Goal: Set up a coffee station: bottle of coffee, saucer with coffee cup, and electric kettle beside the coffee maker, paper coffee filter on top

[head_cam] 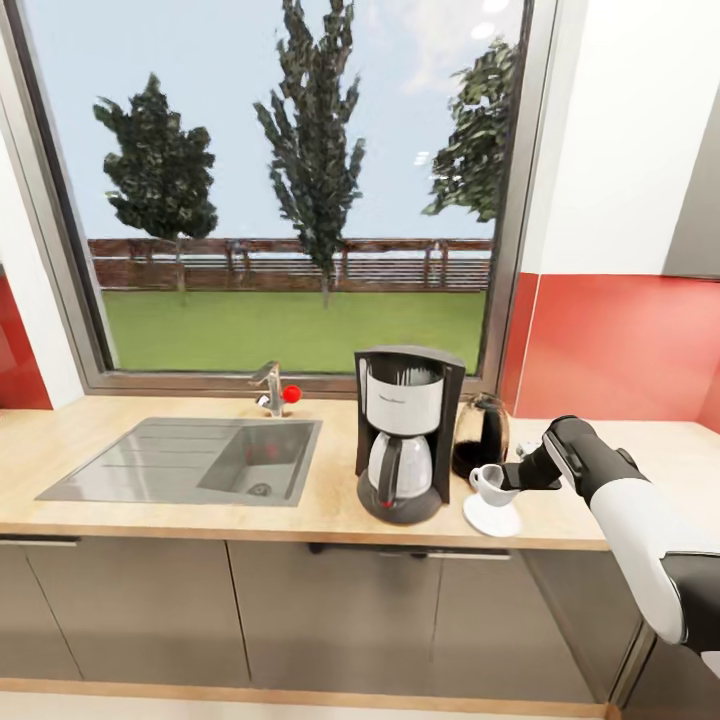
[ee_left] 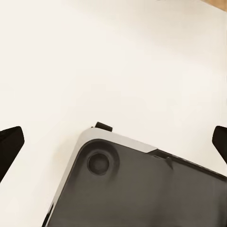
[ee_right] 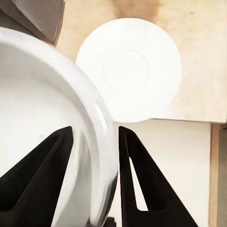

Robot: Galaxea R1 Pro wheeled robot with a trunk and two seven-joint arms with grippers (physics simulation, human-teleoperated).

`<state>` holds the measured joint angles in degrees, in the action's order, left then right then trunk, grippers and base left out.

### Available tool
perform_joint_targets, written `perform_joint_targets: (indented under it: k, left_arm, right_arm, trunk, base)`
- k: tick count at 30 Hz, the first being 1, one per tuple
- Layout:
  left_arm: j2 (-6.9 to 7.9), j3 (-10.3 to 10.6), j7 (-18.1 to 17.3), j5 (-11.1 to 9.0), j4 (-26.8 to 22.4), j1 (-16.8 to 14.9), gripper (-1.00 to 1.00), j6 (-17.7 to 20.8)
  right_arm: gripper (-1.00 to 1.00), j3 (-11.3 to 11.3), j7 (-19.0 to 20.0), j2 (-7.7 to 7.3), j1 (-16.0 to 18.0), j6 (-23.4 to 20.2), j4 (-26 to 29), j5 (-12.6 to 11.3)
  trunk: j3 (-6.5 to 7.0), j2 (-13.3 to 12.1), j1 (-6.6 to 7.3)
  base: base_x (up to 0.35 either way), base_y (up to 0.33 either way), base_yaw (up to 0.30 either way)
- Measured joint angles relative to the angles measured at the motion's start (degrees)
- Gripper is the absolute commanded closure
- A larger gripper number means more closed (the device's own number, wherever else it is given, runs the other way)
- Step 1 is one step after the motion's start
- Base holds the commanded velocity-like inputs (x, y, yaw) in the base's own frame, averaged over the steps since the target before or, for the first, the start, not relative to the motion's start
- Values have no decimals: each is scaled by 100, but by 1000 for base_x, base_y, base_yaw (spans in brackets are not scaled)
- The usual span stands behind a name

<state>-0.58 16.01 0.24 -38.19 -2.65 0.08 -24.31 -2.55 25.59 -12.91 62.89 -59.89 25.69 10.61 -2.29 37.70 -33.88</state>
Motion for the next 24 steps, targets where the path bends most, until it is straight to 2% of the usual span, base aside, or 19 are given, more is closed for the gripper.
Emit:
perform_joint_targets:
  k: [13, 24]
  left_arm:
    - [-4, -4, 0, 12, 0, 0, -100, -7]
    - [-4, -6, 0, 23, 0, 0, -100, -8]
  right_arm:
    - [100, -24, -22, 4, 0, 1, -82, 29]
    - [100, -35, -33, 3, 0, 1, -103, 50]
  trunk:
    - [0, 0, -2]
    - [-197, 440, -243]
  base:
    - [24, 0, 0]
    - [0, 0, 0]
